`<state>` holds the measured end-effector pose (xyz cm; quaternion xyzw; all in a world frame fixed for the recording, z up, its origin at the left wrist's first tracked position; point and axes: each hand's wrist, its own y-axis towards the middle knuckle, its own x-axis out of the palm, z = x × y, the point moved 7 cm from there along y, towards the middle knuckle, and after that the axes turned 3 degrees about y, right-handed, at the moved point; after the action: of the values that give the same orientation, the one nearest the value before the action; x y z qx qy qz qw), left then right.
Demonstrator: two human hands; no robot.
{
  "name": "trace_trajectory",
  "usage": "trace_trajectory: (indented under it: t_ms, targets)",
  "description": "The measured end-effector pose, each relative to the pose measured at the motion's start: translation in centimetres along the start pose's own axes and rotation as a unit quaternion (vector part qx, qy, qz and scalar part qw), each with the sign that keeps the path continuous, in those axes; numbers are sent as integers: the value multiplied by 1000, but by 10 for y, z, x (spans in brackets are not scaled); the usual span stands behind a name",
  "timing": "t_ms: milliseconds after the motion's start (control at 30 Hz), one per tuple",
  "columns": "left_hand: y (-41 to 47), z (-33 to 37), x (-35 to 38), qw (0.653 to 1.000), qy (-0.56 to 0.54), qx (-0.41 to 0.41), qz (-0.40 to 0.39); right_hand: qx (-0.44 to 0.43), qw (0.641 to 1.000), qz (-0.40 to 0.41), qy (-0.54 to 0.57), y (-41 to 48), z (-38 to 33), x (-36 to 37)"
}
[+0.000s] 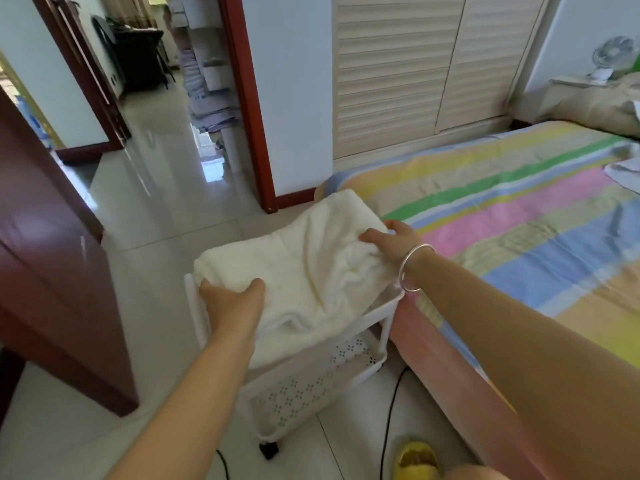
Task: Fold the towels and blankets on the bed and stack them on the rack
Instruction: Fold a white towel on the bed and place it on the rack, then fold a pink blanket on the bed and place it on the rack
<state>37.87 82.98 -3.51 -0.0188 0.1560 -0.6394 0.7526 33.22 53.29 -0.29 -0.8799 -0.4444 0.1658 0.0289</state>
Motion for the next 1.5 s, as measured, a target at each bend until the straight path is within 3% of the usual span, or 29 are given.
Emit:
trace_trajectory:
  t_ms: [333,567,633,667,733,767,833,900,967,1033,1067,1167,1267,1367,1500]
  targets:
    - [32,-54,22,993,113,-44,0,32,996,-48,-63,50,59,53]
    - [50,-69,16,998,62,-11,12,33,999,-35,-10,63,73,43]
    - [51,-73,16,997,71,-24,10,-3,997,-19,-70,62,72,39]
    - [50,-77,16,993,109,-38,8,-39,987,-5,-155,60,70,37]
    - [46,-79,19,962,271,-39,-15,-103,926,14,-363,53,67,40]
    - [43,-75,24,930,367,3,-27,-131,885,18,-446,48,65,46]
    - [29,-51,38,839,516,175,-9,-197,826,24,-528,39,54,62]
    - [14,-28,57,766,569,297,-4,-246,803,22,-543,33,40,76]
    - [14,-26,69,766,576,281,-45,-247,783,-17,-571,33,44,93]
    - [25,-50,75,777,586,203,-112,-204,748,-79,-626,38,71,105]
    - [29,-66,76,764,605,168,-146,-179,742,-106,-638,42,85,105]
    - [44,-100,79,734,634,97,-223,-131,759,-151,-620,51,112,96]
    - [55,-101,86,736,626,99,-237,-121,773,-160,-601,57,114,91]
    - [53,-92,85,754,611,135,-202,-134,802,-152,-562,57,104,89]
    - [27,-56,87,805,535,238,-95,-181,894,-85,-401,19,76,53]
